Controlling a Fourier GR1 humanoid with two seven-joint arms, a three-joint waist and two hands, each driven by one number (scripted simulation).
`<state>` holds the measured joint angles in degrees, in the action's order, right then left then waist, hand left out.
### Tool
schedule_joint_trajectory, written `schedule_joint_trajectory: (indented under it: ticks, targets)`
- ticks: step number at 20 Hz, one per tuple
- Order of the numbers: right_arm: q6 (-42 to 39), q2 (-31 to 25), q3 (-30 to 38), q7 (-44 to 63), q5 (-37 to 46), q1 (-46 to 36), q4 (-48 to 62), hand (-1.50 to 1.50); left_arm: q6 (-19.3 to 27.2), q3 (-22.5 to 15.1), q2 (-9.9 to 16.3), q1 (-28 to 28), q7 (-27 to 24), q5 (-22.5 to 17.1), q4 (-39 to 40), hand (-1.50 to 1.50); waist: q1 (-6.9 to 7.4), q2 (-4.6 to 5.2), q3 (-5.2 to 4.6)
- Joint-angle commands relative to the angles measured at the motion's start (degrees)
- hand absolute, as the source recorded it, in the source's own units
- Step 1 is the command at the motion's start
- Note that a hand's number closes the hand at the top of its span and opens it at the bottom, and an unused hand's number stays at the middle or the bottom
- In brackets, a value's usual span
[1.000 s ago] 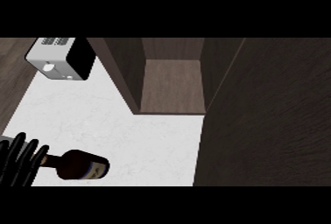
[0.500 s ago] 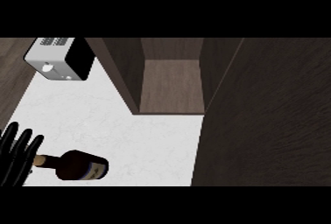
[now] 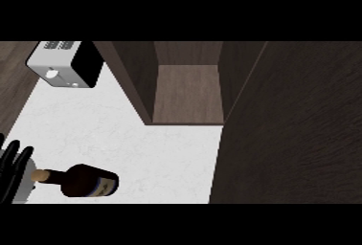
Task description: Pick up the wine, place it into the cabinet and close the cabinet
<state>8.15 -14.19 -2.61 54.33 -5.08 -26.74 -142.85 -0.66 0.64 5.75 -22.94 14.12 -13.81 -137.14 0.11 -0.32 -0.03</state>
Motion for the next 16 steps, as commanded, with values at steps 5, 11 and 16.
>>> schedule_joint_trajectory:
  ticks: [5, 11, 16]
  targets:
    - [1.31, 0.35, -0.32, 6.48, -2.42, 0.05, -9.63, -1.50, -6.26, 3.09, -0.35, -4.41, -6.83, -2.55, 4.62, -1.50, -0.12, 0.00, -0.03]
    - [2.32, -1.24, 3.76, 9.35, -4.37, -6.60, -5.45, -1.50, -5.59, 0.88, -3.82, -5.01, -10.86, 3.05, 9.93, -1.50, -0.23, 0.10, -0.02]
    - [2.80, -1.22, 3.30, 10.64, -4.58, -8.55, -5.64, -1.50, -8.11, 2.38, -3.78, -3.52, -16.68, 3.89, 18.28, -1.50, -0.42, 0.09, -0.02]
